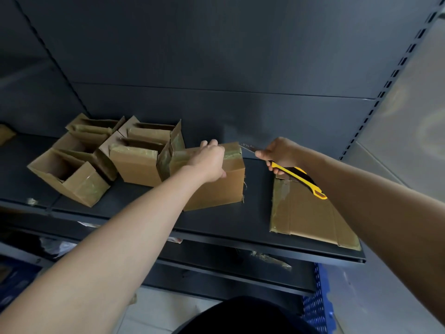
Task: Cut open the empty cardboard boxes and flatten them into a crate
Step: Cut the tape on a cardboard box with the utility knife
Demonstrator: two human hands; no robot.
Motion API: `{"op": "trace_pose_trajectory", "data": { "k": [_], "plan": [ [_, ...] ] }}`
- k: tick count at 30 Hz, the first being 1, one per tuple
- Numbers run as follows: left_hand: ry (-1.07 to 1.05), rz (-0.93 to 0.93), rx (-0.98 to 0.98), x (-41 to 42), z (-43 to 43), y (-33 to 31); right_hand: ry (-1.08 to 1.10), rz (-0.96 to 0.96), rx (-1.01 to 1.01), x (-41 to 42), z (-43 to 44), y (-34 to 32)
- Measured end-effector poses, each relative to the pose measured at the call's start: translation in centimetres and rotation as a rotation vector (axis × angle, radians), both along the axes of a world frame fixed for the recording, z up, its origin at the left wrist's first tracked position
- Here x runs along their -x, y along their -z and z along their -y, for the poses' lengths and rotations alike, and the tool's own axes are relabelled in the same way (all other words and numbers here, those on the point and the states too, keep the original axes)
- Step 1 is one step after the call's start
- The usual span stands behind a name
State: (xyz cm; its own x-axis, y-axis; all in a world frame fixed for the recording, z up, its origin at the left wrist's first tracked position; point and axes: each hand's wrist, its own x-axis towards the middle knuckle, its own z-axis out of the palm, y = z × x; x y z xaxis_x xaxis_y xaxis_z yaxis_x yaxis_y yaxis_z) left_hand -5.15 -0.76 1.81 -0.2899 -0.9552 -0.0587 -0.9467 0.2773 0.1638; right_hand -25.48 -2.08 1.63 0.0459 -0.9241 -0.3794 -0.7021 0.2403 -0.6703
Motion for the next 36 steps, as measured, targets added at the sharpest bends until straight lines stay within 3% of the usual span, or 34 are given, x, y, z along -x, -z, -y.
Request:
{"op": "trace_pose_trajectory", "data": {
  "k": [5, 10, 13, 18, 22, 27, 36],
  "plan": [
    [-0.006, 0.034, -0.013, 0.3, 0.2, -0.5, -0.083, -0.140, 0.013, -0.7, 0.8, -0.1],
    [0.012, 0.042, -0.091, 0.3, 0.6, -0.7, -0.262, -0.541, 0.112, -1.2, 1.7, -0.9],
    [0.009, 0.003, -0.147, -0.3, 0.7, -0.7, -0.361, -0.649, 0.143, -1.6, 2.2, -1.3],
    [0.022, -0.056, -0.213, -1.1, 1.1, -0.6, -0.355, -0.501, -0.002, -0.1, 3.0, -1.2],
    [0.036, -0.167, -0.279, -1.5, 1.7, -0.9, -0.391, -0.601, 0.066, -0.2, 3.2, -0.3],
    [0.040, -0.201, -0.291, -2.4, 2.1, -0.9, -0.425, -0.323, -0.174, -0.2, 3.8, -0.1],
    [0.028, -0.273, -0.285, -2.6, 2.5, -1.3, -0.531, -0.259, -0.283, -1.4, 3.7, 0.3]
  ]
}}
